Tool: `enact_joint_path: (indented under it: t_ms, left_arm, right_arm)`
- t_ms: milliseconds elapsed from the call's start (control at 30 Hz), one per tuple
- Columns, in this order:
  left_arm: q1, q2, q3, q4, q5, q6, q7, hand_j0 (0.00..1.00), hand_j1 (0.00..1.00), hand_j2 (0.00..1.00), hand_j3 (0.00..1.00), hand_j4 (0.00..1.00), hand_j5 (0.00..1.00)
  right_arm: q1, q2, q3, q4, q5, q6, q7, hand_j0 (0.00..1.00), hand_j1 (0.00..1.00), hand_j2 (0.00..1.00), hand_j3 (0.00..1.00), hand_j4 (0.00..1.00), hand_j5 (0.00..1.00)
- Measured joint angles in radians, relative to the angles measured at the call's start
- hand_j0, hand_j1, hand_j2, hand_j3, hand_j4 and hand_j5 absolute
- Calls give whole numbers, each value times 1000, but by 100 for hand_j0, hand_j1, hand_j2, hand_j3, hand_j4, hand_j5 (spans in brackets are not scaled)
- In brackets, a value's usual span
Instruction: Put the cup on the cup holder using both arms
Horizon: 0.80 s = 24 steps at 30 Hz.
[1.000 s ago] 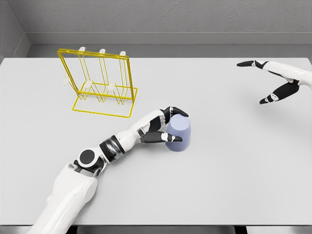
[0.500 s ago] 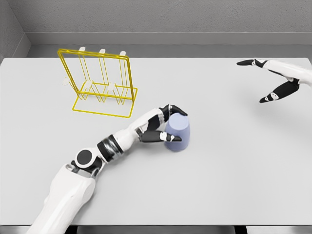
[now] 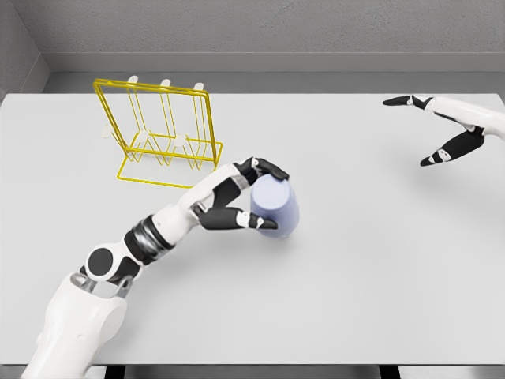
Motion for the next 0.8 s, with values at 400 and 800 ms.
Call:
enact_joint_path:
  t_ms: [400,800]
  left_arm:
    - [8,89,62,-102,62,2,1,37,37,37,37,37,37]
    - [34,187,139,-129,132,2,1,36,36,36,36,36,36]
  right_arm:
    - [0,0,1,0,0,0,0,100,100,100,100,100,100]
    - [0,0,2,1,0,0,0,100,100,100,100,100,100]
